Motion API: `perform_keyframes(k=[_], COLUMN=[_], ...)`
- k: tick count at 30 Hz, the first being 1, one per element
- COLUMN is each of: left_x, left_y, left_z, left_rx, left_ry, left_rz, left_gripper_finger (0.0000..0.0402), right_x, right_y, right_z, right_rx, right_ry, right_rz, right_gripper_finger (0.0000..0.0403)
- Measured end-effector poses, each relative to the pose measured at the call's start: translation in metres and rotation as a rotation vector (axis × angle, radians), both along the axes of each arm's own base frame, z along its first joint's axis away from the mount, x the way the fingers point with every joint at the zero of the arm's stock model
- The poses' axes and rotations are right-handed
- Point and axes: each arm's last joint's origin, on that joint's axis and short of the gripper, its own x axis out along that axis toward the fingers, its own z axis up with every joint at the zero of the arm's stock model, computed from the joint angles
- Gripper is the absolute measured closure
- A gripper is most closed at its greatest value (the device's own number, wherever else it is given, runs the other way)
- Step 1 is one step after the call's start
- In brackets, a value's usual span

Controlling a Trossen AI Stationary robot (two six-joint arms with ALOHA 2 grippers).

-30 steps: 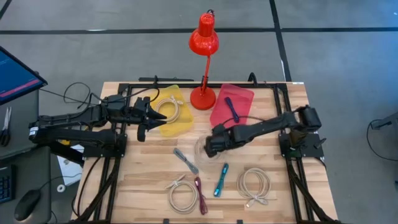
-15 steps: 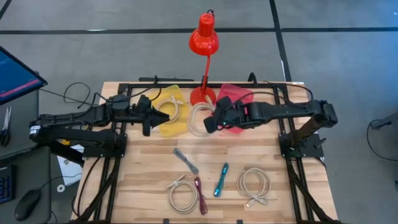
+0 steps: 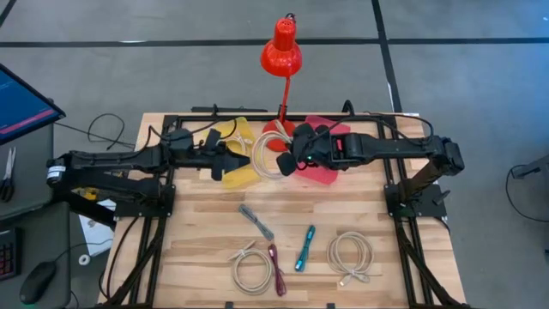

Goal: Pick & Place USB Port
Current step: Put the light brown USB cable into the yellow bin

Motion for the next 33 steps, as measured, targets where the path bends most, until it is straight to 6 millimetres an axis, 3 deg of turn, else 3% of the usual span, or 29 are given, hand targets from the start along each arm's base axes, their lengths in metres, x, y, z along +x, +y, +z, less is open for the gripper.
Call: perform_keyframes(k=[21, 33], left_x=[0.009, 0.009], left_y=[0.002, 0.002], left_z=[-0.006, -0.006], left_rx=[0.005, 0.008], left_ry=[0.016, 0.016], left_rz=[0.009, 0.007], left_gripper_finger=[0.0295, 0.0295], right_x=[-0.005, -0.001], right_y=[0.012, 0.017], right_z=[-0.007, -0.004], right_rx=[0.089, 0.09], right_ry=[0.101, 0.057], right_rz=[0.132, 0.166], right_gripper_finger=[0.0398, 0.0398])
